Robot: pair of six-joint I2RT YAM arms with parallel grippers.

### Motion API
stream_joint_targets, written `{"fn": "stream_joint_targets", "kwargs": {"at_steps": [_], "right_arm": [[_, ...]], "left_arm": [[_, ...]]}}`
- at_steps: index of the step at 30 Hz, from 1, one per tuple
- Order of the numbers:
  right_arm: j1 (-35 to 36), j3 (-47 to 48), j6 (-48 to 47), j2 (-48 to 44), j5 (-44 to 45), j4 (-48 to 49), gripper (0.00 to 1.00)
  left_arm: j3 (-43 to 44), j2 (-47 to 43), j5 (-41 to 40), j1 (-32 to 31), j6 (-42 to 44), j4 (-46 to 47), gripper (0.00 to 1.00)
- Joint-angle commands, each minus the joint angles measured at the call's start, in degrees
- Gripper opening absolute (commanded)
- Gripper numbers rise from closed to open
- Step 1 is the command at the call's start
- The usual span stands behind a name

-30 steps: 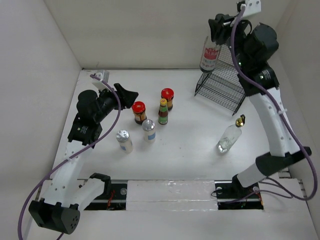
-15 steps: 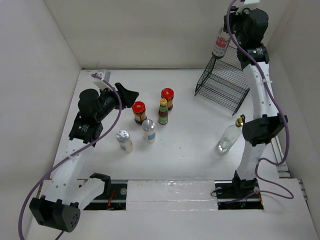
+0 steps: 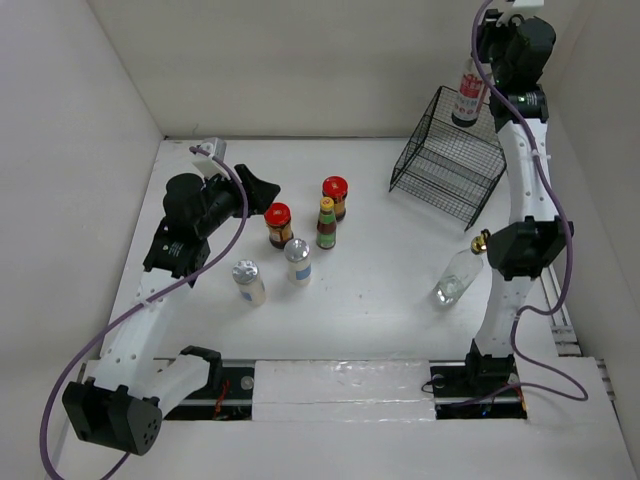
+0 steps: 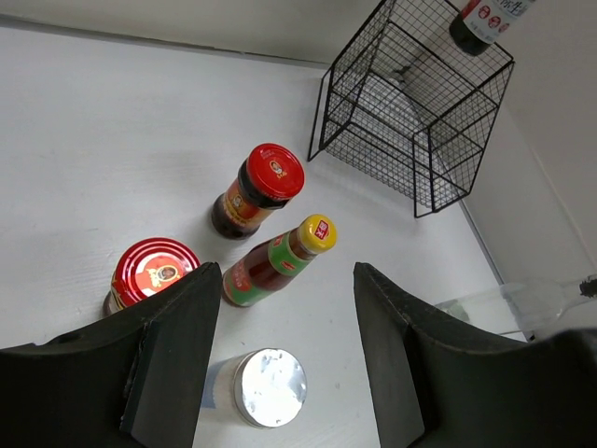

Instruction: Organize the condiment bottles

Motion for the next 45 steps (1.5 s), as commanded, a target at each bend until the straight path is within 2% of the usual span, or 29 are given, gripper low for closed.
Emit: {"fn": "stream_joint_targets", "kwargs": {"at_steps": [1, 25, 38, 45], "right_arm": [[-0.93, 4.03, 0.29, -1.22, -0.82, 11.62, 0.11], [-2.16, 1.22, 5.39, 4.75, -2.49, 21.47, 0.11], [-2.68, -16.44, 9.52, 2.56, -4.69, 25.6, 0.14], [-2.69, -22.77, 10.66, 0.62, -5.22, 26.65, 0.27]], "left_arm": [[0.5, -0.43, 0.89, 0.29, -0.16, 2.84, 0.55], [0.5, -0.43, 0.89, 0.29, 0.89, 2.84, 0.55], [0.5, 0.09, 0.89, 0.29, 0.89, 2.84, 0.55], [0.5, 0.09, 1.42, 0.29, 0.89, 2.84, 0.55]]}}
